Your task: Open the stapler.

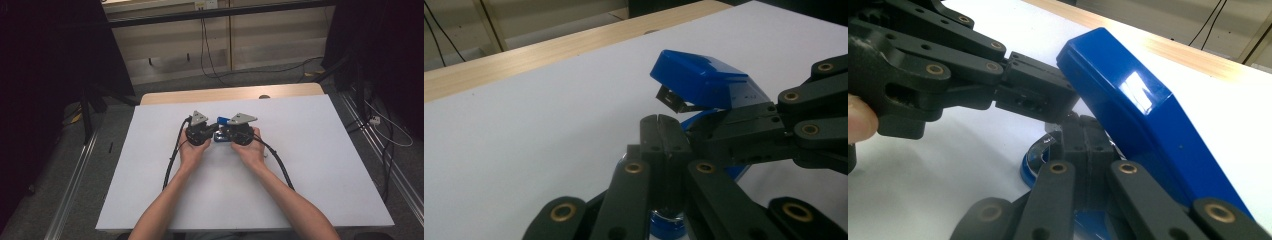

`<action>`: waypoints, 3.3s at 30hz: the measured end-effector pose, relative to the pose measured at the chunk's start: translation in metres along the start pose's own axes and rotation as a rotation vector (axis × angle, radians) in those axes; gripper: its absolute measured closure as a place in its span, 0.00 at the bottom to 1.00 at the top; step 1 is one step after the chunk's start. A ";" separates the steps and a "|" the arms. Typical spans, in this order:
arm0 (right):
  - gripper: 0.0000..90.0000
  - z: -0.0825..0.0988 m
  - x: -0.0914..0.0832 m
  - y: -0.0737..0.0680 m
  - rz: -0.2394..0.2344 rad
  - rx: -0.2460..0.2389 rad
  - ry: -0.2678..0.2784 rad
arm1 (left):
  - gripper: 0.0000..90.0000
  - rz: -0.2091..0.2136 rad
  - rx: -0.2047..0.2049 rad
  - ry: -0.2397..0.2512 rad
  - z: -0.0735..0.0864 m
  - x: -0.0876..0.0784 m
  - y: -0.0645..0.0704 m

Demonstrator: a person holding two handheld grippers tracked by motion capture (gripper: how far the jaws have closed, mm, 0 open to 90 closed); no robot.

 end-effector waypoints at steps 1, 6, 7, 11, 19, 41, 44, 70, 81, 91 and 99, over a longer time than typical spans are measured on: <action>1.00 0.000 0.000 0.000 0.000 0.000 0.000 | 1.00 -0.002 0.002 0.000 0.000 0.000 0.001; 1.00 0.000 0.000 0.001 0.001 -0.004 -0.001 | 1.00 -0.006 0.007 -0.009 0.001 0.000 0.000; 1.00 -0.001 -0.001 0.002 0.003 -0.003 0.001 | 1.00 -0.009 0.003 -0.007 0.001 0.001 0.001; 1.00 -0.001 -0.002 0.003 0.004 -0.004 -0.002 | 1.00 -0.001 0.005 -0.018 0.003 0.002 -0.001; 1.00 0.000 0.000 0.001 -0.001 0.001 -0.002 | 1.00 0.003 0.022 -0.035 0.006 0.003 -0.002; 1.00 -0.010 0.003 -0.002 0.008 0.018 0.029 | 1.00 0.008 0.010 -0.033 0.006 0.003 -0.002; 1.00 -0.011 0.002 -0.001 0.017 0.013 0.029 | 1.00 0.009 0.009 -0.032 0.007 0.003 -0.003; 1.00 -0.017 -0.004 0.005 0.032 0.019 0.042 | 1.00 0.004 0.022 -0.038 0.006 0.003 -0.002; 1.00 -0.018 -0.006 0.007 0.035 0.032 0.051 | 1.00 0.000 0.025 -0.035 0.006 0.003 -0.002; 1.00 -0.018 -0.007 0.007 0.049 0.034 0.055 | 1.00 -0.001 0.031 -0.033 0.006 0.003 -0.002; 1.00 -0.020 -0.012 0.011 0.055 0.038 0.059 | 1.00 0.004 0.027 -0.033 0.006 0.004 -0.002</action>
Point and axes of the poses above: each handheld gripper's, and its own axes: x roughly forward along the jaws, z roughly out of its underside, y roughly to its right, the point moved 5 cm from there along x, roughly forward along the jaws, and after that the axes turned 7 degrees about -z, right-handed, at the moved point
